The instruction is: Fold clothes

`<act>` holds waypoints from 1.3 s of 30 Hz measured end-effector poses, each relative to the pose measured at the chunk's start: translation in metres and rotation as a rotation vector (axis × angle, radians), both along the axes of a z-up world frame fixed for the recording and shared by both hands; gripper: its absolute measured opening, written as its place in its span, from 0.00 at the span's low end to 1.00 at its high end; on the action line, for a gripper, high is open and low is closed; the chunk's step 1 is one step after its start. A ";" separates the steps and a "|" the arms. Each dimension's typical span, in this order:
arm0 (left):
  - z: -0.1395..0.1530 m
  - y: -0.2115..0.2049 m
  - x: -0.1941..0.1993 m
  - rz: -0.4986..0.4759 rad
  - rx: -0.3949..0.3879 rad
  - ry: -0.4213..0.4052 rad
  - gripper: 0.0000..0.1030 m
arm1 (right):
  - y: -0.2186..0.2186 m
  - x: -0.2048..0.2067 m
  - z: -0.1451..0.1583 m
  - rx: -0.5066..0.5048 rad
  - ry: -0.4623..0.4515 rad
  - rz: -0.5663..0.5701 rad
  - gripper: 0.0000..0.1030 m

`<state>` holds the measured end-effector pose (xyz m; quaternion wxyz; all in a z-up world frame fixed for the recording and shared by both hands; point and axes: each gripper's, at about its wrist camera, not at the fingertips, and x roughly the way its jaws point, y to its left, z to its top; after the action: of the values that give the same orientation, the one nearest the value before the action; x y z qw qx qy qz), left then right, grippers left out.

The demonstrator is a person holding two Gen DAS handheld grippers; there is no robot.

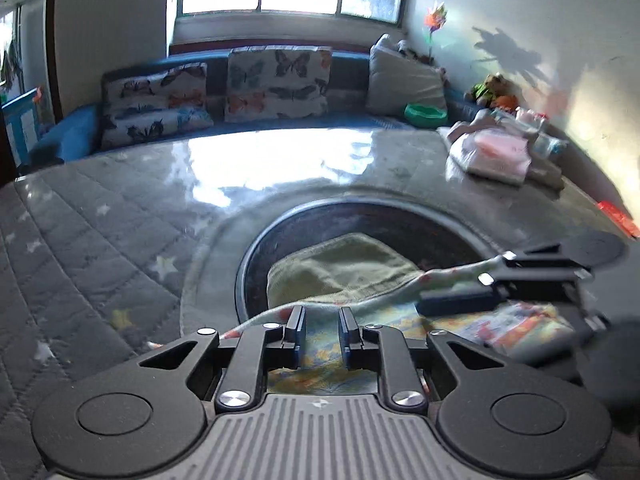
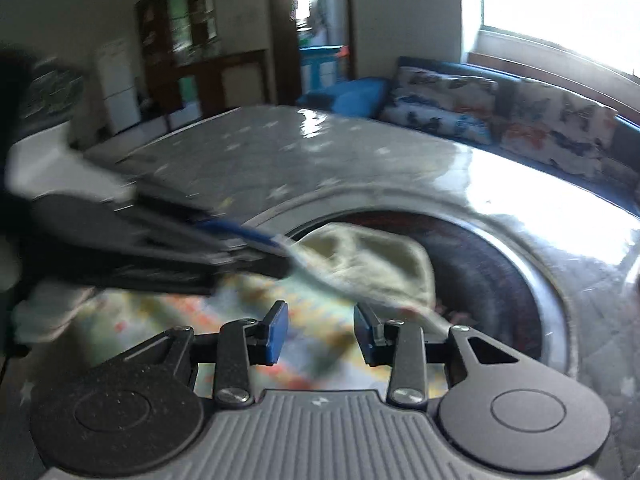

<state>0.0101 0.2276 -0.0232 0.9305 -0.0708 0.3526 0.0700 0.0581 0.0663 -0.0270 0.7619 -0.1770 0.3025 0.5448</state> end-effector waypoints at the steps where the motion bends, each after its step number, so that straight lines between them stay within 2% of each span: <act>1: -0.003 0.000 0.001 0.003 -0.002 0.006 0.19 | -0.001 -0.004 -0.001 -0.005 0.001 0.013 0.35; 8: -0.008 0.000 0.003 0.014 0.002 0.009 0.19 | -0.025 -0.051 0.002 -0.027 -0.038 0.119 0.35; 17: -0.005 -0.002 -0.002 0.037 0.005 -0.003 0.19 | -0.057 -0.095 0.004 -0.029 -0.081 0.178 0.35; 23: 0.017 -0.023 -0.041 0.015 0.021 -0.083 0.18 | -0.069 -0.080 0.019 0.064 -0.067 0.065 0.35; 31: 0.003 -0.053 -0.088 -0.027 0.034 -0.058 0.18 | -0.077 -0.061 0.006 0.017 -0.039 -0.025 0.35; 34: -0.006 -0.054 -0.100 -0.017 0.031 -0.059 0.18 | -0.091 -0.056 0.002 -0.002 -0.042 -0.057 0.35; 39: -0.003 -0.049 -0.111 0.011 0.026 -0.082 0.20 | -0.118 -0.045 -0.003 -0.009 -0.022 -0.117 0.36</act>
<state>-0.1013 0.1782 -0.0266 0.9446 -0.0632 0.3128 0.0766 0.0135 -0.0512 -0.0304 0.7948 -0.1683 0.3062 0.4961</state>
